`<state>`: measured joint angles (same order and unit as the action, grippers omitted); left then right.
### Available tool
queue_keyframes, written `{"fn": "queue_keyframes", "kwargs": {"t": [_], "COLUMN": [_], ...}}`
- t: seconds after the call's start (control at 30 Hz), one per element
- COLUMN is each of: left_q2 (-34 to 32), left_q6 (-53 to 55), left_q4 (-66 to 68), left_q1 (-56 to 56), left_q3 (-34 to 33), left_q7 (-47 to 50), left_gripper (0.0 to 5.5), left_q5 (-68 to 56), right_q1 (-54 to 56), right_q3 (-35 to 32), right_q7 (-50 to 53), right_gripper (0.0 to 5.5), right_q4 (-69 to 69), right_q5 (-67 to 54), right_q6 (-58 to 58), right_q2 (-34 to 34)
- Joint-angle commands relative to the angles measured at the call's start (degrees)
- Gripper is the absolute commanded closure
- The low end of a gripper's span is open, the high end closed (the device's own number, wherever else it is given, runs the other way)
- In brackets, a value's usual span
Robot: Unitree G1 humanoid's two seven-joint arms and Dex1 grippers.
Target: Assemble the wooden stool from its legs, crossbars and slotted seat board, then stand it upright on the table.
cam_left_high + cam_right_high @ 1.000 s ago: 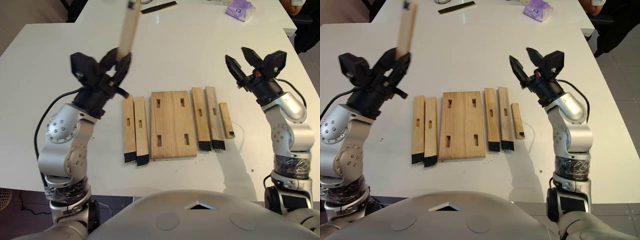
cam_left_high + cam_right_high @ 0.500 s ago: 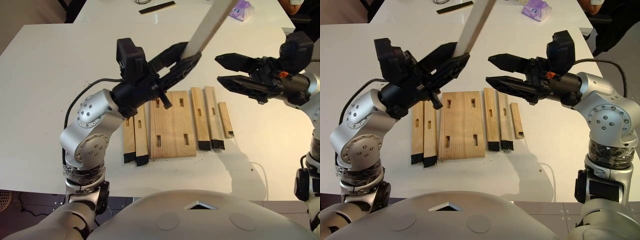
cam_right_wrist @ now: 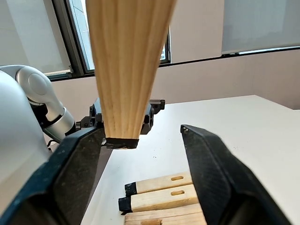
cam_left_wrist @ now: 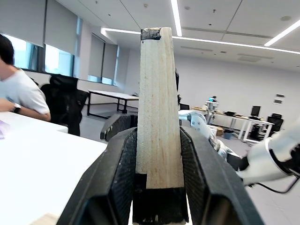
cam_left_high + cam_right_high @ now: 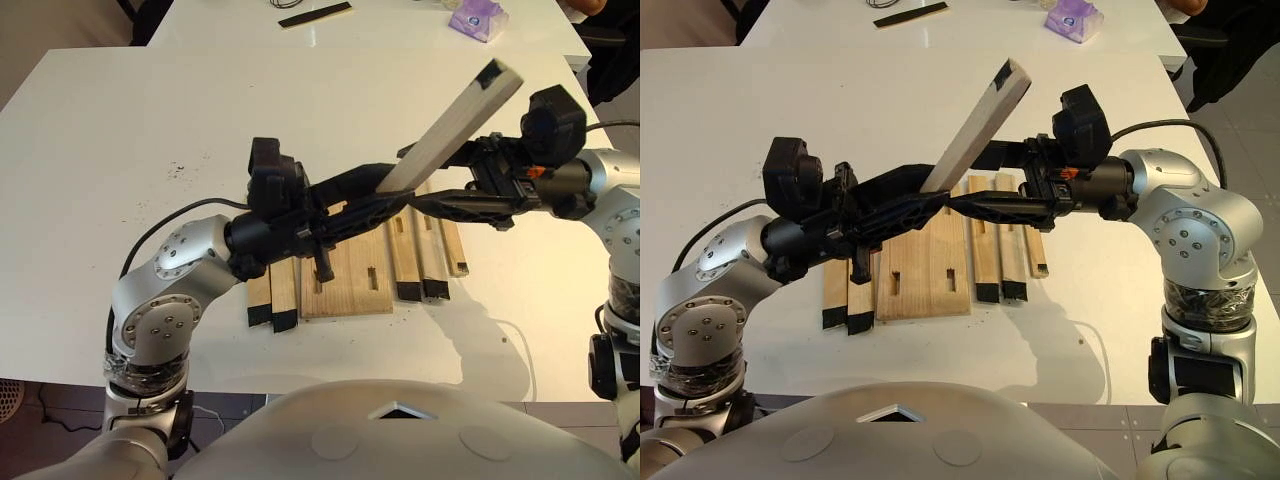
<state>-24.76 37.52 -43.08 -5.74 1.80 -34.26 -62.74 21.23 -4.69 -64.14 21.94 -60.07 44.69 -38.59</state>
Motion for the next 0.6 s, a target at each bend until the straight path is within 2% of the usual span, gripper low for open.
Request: {"fn": "queue_keyframes", "kwargs": {"t": [0.03, 0.27, 0.6], "left_q2": [-3.22, -5.11, -7.61], "left_q6": [2.06, 1.87, 1.50], "left_q4": [1.03, 2.56, 3.07], "left_q1": [2.15, 1.54, 1.53], "left_q3": [1.14, 0.66, 1.37], "left_q7": [-2.28, -4.12, -8.43], "left_gripper": [4.19, 4.19, 4.19], "left_q5": [-0.37, -1.08, 1.13], "right_q1": [2.68, 2.04, 1.58], "right_q3": [-1.14, -1.71, 0.89], "right_q7": [-0.69, -4.62, -3.99], "right_gripper": [2.48, 2.48, 2.48], "right_q4": [0.83, 1.50, 1.82], "right_q5": [-1.93, -3.18, 0.26], "right_q6": [0.47, 1.43, -0.11], "right_q2": [-0.49, -3.50, -2.84]}}
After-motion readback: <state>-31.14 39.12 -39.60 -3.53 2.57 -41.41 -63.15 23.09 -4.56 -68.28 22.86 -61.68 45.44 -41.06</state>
